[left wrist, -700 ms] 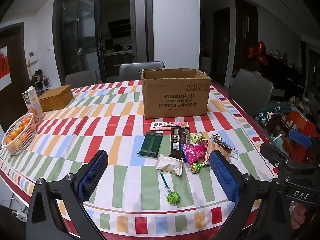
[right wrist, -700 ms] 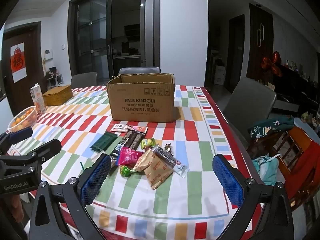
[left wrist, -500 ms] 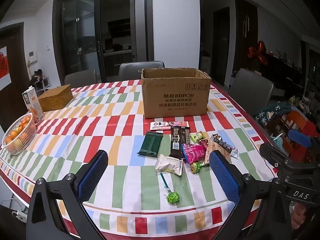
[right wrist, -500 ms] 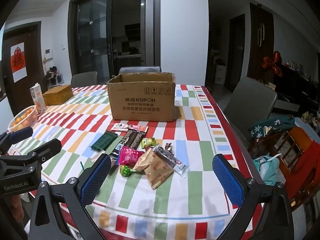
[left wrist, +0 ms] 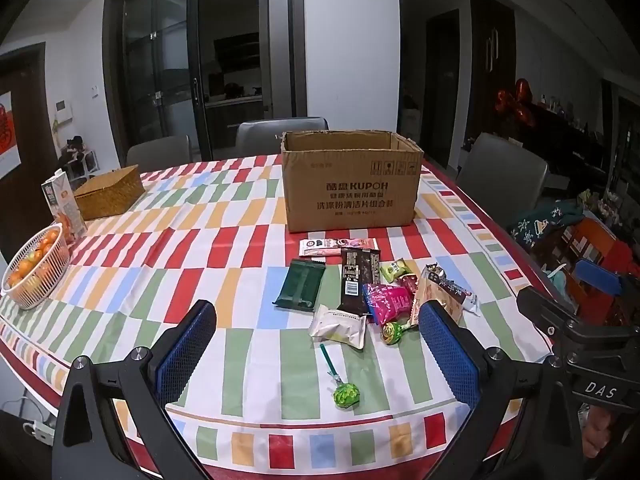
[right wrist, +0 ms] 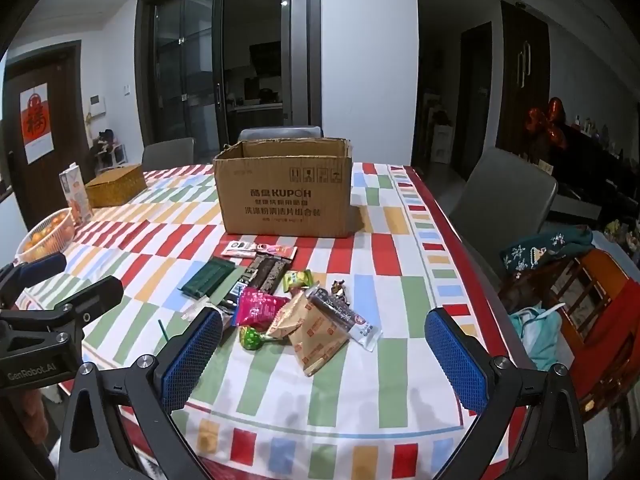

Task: Organize snacks
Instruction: 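Move both tools toward the snacks in front of the box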

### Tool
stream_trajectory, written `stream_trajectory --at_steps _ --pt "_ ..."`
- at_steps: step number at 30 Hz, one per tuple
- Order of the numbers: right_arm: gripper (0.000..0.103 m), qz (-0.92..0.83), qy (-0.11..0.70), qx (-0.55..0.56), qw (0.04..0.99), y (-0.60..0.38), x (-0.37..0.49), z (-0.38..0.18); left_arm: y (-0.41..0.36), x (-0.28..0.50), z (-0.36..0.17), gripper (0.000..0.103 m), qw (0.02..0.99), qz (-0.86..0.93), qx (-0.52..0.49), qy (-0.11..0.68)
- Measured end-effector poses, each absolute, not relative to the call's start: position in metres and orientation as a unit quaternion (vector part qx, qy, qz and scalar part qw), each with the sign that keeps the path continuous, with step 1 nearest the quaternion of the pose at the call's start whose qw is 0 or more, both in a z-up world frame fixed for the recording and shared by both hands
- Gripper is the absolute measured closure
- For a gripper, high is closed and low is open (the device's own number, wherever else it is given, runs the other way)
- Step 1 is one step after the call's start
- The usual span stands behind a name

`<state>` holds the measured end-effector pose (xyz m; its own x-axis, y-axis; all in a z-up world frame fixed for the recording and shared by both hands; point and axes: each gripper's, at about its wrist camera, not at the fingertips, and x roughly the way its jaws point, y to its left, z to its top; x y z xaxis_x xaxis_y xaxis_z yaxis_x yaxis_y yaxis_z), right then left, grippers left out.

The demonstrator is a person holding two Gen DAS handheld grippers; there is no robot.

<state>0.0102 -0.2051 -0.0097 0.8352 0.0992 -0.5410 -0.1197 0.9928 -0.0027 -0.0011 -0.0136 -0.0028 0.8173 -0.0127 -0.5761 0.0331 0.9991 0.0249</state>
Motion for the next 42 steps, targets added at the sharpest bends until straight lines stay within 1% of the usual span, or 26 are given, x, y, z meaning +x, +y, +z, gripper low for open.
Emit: stream_trajectory --at_steps 14,28,30,34,36,38,39,40,41,42 --pt "0.001 0.062 0.320 -0.018 0.945 -0.204 0.029 -0.025 -0.011 0.021 -0.026 0.000 0.941 -0.016 0.014 0.338" --pt "0.001 0.066 0.368 -0.040 0.927 -0.196 0.068 -0.064 -0.008 0.060 -0.064 0.001 0.928 -0.033 0.038 0.369" --pt "0.001 0.068 0.375 -0.042 0.924 -0.195 0.075 -0.070 -0.008 0.065 -0.067 0.004 0.926 -0.035 0.044 0.374" --pt "0.004 0.086 0.396 -0.036 0.914 -0.191 0.084 -0.077 -0.004 0.061 -0.078 0.007 0.912 -0.052 0.031 0.406" --pt "0.004 0.092 0.401 -0.038 0.911 -0.188 0.083 -0.081 -0.004 0.057 -0.084 0.015 0.903 -0.067 0.021 0.424" --pt "0.005 0.099 0.408 -0.039 0.907 -0.186 0.083 -0.084 -0.005 0.053 -0.090 0.020 0.894 -0.083 0.013 0.440" --pt "0.007 0.103 0.414 -0.037 0.904 -0.185 0.082 -0.086 -0.007 0.051 -0.093 0.025 0.891 -0.088 0.016 0.444" --pt "0.009 0.108 0.420 -0.034 0.900 -0.184 0.081 -0.088 -0.009 0.049 -0.096 0.027 0.889 -0.092 0.022 0.448" --pt "0.009 0.112 0.427 -0.033 0.897 -0.184 0.081 -0.091 -0.011 0.048 -0.097 0.033 0.887 -0.095 0.023 0.451" --pt "0.011 0.115 0.432 -0.034 0.894 -0.184 0.080 -0.093 -0.013 0.046 -0.100 0.035 0.885 -0.100 0.023 0.454"
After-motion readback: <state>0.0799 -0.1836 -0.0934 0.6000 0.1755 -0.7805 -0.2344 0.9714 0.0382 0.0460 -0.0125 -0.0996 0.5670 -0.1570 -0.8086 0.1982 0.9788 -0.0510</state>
